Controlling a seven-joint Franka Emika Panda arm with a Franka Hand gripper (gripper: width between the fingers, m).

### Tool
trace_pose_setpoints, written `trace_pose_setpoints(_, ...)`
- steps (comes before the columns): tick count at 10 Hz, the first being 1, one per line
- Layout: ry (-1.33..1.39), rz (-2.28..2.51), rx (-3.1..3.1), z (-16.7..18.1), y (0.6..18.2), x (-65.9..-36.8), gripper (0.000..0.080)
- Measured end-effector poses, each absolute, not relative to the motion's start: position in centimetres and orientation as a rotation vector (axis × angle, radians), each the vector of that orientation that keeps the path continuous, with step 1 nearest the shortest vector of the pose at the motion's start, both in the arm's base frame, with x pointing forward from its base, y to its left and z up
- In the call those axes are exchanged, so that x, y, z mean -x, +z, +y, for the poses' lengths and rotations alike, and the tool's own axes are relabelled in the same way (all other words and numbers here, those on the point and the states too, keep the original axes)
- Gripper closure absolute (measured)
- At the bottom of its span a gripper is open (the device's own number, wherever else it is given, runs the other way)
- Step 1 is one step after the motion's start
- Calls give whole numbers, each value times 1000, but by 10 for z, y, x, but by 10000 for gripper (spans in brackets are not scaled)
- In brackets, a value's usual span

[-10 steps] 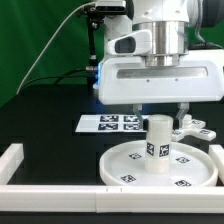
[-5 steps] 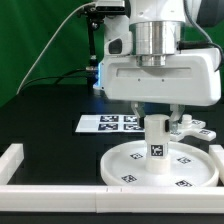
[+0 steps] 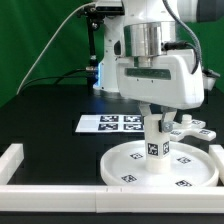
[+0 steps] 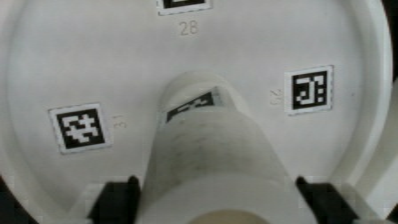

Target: Assemble round table

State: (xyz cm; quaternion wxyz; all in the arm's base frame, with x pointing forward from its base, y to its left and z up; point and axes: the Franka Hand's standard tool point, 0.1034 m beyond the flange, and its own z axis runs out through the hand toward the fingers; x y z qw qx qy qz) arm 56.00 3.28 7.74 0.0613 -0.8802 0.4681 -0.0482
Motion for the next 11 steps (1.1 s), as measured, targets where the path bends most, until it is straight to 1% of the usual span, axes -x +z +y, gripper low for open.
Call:
trace_pose_setpoints(1,-184,1183,2774,29,78,-562,232)
trace_pose_setpoints(2,-225,1007,2834,27,79,-564,165)
trace_pose_setpoints(4,-238,668,2944,39,82,-561,154)
trace_pose_setpoints(7,-249,450,3001,34,80,-561,150)
trace_pose_setpoints(8,-261,252,3042,35,80,-562,150)
trace_pose_setpoints(10,-272,-363,3082,49,79,-562,150)
trace_pose_setpoints(11,-256,-518,3072,50,79,-562,150)
